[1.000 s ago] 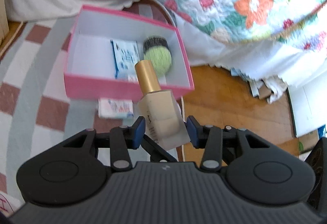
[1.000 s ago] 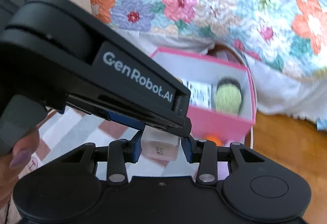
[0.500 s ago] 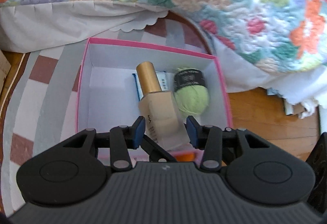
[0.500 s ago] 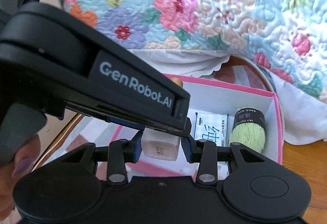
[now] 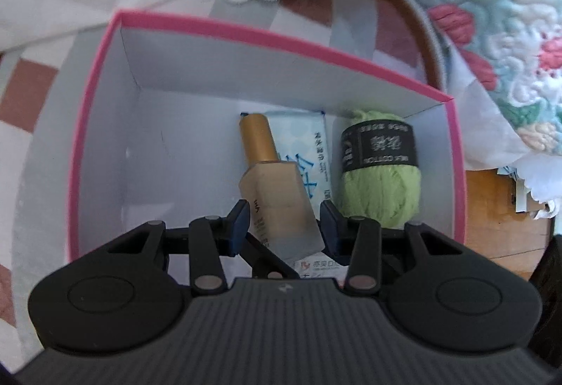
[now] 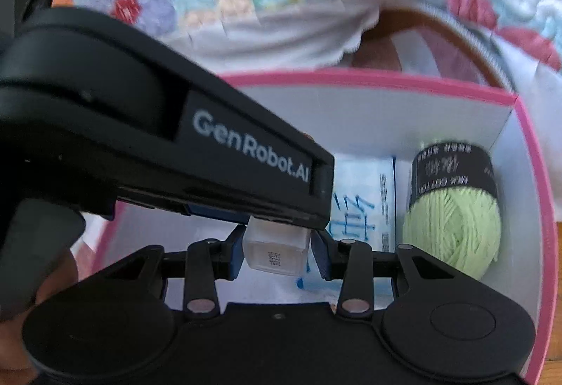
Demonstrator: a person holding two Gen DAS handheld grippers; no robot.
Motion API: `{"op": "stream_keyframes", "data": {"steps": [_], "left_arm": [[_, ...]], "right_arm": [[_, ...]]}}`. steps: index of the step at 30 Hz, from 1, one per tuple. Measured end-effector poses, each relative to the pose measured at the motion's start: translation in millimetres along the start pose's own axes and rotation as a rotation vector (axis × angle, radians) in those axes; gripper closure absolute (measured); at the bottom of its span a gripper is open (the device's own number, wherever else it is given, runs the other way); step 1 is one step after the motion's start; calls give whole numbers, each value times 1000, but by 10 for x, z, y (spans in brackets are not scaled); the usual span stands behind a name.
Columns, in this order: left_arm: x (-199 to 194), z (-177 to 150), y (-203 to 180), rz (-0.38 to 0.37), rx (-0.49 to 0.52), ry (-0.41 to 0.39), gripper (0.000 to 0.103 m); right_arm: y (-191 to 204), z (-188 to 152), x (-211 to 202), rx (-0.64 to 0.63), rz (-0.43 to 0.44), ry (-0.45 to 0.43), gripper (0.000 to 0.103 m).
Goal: Organize objects
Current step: 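Carry the foundation bottle with the left tool into the pink box and release, then lift the left tool out of the box toward the white tissue pack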
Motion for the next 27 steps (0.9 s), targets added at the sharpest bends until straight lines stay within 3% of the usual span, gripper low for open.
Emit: {"op": "stream_keyframes", "data": {"steps": [6,7,8,12,17,23,27], "left_arm": [[3,7,4,-15,18,7,66],[4,19,5,-24,7,11,69],[2,38,6,-30,-5,14,72],[-26,56,26,-25,-15,3,76],[-186,-40,42,37,59,-30,76],[-588,-310,9,43,126,-26,58],[-915,-471,-21,29,143,-21,44]], "right_arm": [[-62,-10,175,51,36,56,62],[-61,-5,181,62,47,57,65],[-47,3,186,66,64,58,76],[38,36,150,35,41,49,78],[21,-70,-109,55,92,-6,77],[103,-291,-665,31,81,-51,73],[145,-224,-940,-49,30,-57,60]]}}
Point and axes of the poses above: each gripper's, at about its wrist camera, not at the fingertips, and x roughly the way its jaws point, y to its left, z to its top, the point moved 4 cm from there along x, roughly the way its jaws point, and after that the axes turned 4 degrees about -x, right-handed, at the moved point
